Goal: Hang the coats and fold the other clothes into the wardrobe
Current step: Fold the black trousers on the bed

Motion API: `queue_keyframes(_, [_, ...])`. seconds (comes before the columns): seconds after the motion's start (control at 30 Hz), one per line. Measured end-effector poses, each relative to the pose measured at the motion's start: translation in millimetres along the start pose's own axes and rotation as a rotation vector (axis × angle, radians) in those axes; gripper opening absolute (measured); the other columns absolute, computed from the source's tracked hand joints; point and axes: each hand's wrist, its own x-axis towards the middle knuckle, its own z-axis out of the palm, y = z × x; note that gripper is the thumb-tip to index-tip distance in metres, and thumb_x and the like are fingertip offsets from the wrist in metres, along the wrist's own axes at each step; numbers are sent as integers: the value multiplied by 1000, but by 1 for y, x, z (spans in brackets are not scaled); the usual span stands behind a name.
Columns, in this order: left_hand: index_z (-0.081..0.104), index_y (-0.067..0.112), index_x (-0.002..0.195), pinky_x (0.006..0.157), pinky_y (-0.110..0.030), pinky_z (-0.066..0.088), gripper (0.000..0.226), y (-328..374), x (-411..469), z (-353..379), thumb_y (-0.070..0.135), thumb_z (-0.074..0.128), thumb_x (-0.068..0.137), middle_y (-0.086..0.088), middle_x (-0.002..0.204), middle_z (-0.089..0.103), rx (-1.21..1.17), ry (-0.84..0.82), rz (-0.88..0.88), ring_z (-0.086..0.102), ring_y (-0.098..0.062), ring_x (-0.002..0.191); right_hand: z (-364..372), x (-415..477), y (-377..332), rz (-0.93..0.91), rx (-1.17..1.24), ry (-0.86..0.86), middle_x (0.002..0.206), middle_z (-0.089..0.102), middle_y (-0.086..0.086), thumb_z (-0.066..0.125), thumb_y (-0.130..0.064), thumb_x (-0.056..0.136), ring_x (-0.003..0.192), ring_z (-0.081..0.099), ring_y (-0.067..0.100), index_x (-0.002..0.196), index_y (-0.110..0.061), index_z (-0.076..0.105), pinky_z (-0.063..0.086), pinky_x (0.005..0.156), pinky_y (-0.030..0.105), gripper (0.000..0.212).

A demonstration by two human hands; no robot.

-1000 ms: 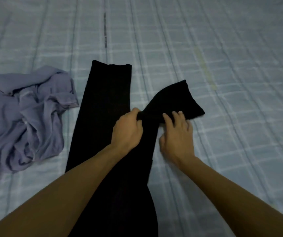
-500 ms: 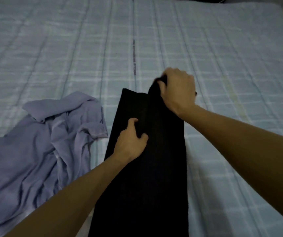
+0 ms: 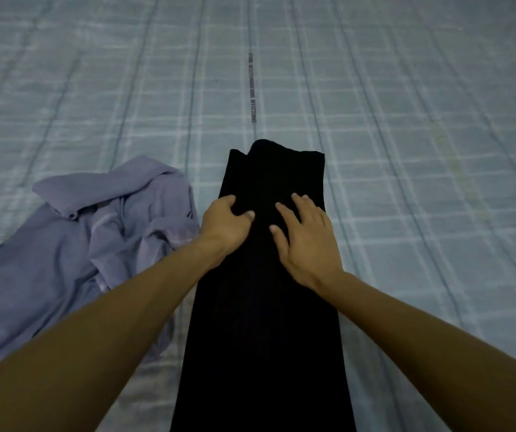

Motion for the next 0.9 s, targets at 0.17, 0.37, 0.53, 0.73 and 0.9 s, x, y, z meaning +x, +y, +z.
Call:
queue_keyframes(0.17, [55, 10, 87, 61, -23, 31, 15, -1, -12, -6, 10, 44, 97, -5, 79, 60, 33, 404, 258, 51, -14, 69, -14, 8, -20, -50, 0, 29, 149, 34, 17, 26, -47, 95, 141, 26, 31, 142, -15, 40, 21, 113, 47, 58])
queue_keyframes(0.37, [45, 7, 124, 78, -25, 41, 36, -17, -16, -9, 12, 56, 91, -10, 111, 60, 49, 284, 57, 58, -23, 95, 15, -4, -30, -68, -87, -182, 158, 11, 12, 9, -54, 92, 146, 5, 24, 151, -24, 15, -1, 118, 43, 66])
queue_keyframes(0.53, [44, 21, 111, 57, -14, 38, 34, -33, -72, -17, 21, 66, 85, 13, 90, 55, 64, 48, -13, 50, 5, 72, 15, -3, -31, -27, -118, -215, 159, -1, 9, 17, -52, 98, 146, -5, 21, 151, -27, 3, -6, 118, 42, 60])
queue_keyframes(0.73, [63, 28, 99, 55, -20, 50, 19, -65, -163, -45, 24, 71, 82, 7, 89, 72, -130, -352, -310, 70, -8, 74, 6, -14, -50, 88, -276, -266, 159, -4, 11, 10, -48, 100, 146, -8, 27, 151, -24, -2, -10, 115, 51, 58])
queue_keyframes(0.9, [62, 15, 88, 46, -28, 47, 8, -101, -214, -58, 22, 61, 91, 0, 70, 65, -65, -155, -231, 64, -18, 59, -14, -78, -68, 36, -176, -202, 158, 9, 16, 21, -40, 102, 146, 3, 30, 151, -15, 15, -4, 116, 46, 55])
